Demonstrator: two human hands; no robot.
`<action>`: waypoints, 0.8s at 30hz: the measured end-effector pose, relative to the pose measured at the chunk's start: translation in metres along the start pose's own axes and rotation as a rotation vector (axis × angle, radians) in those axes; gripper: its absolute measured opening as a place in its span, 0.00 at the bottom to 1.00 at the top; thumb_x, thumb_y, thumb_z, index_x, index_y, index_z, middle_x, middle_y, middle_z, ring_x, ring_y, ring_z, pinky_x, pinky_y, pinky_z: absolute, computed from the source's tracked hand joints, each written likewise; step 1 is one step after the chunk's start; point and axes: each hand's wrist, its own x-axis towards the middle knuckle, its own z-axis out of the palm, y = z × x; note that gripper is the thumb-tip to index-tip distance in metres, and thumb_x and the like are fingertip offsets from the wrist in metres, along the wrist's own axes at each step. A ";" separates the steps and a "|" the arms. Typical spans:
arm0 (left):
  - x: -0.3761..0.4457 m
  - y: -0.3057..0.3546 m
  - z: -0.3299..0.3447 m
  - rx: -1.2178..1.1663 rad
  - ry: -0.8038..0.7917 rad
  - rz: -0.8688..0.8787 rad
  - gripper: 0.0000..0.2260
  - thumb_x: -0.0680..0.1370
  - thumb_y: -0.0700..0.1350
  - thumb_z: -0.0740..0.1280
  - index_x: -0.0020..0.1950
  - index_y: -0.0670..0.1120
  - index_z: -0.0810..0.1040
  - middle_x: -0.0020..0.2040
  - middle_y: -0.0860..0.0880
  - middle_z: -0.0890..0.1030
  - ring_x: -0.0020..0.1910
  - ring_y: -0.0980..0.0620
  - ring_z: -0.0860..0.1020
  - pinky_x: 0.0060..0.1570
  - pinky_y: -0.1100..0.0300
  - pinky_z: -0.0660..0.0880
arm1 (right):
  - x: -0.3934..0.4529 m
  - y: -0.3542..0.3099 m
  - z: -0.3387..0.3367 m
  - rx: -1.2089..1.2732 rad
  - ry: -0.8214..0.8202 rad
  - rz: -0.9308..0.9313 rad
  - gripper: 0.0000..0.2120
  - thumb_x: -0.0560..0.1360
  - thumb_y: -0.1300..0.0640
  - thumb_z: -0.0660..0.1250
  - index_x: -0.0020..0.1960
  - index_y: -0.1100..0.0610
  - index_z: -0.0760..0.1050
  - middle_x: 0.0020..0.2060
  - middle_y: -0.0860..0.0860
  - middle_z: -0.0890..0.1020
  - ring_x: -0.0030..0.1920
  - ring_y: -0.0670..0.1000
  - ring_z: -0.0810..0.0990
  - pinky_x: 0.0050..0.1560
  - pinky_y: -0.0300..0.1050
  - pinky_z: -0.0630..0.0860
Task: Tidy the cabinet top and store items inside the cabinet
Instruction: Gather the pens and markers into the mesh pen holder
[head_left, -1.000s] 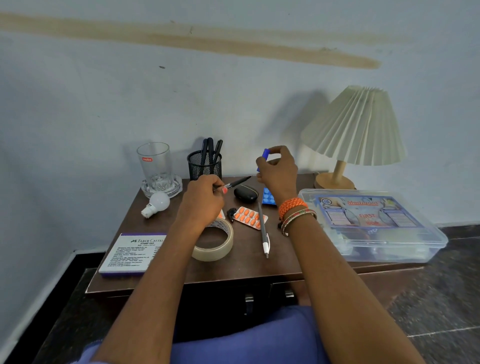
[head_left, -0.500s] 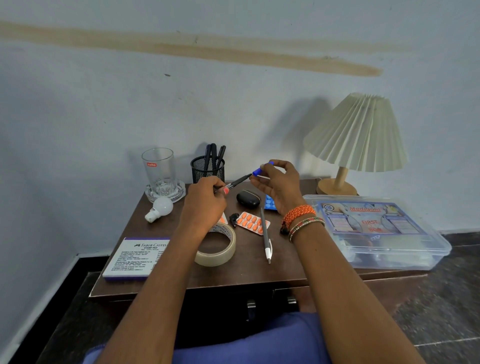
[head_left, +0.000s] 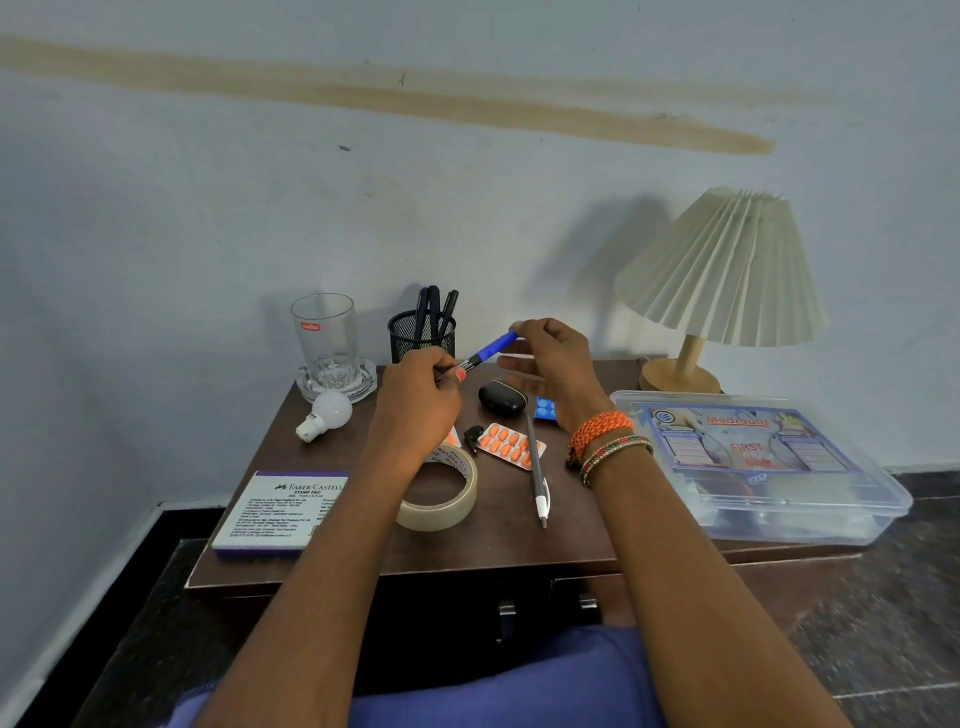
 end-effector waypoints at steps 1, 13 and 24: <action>-0.001 0.001 0.000 -0.004 0.011 0.001 0.07 0.79 0.43 0.63 0.52 0.45 0.79 0.42 0.49 0.79 0.41 0.51 0.78 0.37 0.63 0.71 | 0.000 0.001 0.002 -0.041 0.007 -0.006 0.08 0.78 0.58 0.63 0.54 0.61 0.76 0.45 0.58 0.82 0.43 0.54 0.83 0.41 0.45 0.80; -0.018 0.026 -0.005 -0.021 0.235 -0.123 0.08 0.78 0.42 0.63 0.50 0.44 0.81 0.43 0.46 0.81 0.38 0.51 0.74 0.32 0.63 0.67 | -0.011 -0.008 0.027 -0.071 0.113 -0.146 0.07 0.77 0.59 0.62 0.42 0.61 0.71 0.34 0.56 0.79 0.35 0.50 0.81 0.33 0.41 0.78; -0.032 0.042 -0.004 -0.043 0.334 -0.171 0.07 0.76 0.41 0.63 0.46 0.43 0.82 0.39 0.47 0.79 0.34 0.54 0.70 0.27 0.66 0.58 | -0.026 -0.018 0.033 0.040 0.066 -0.191 0.07 0.75 0.63 0.63 0.39 0.60 0.67 0.24 0.53 0.76 0.20 0.49 0.77 0.22 0.37 0.74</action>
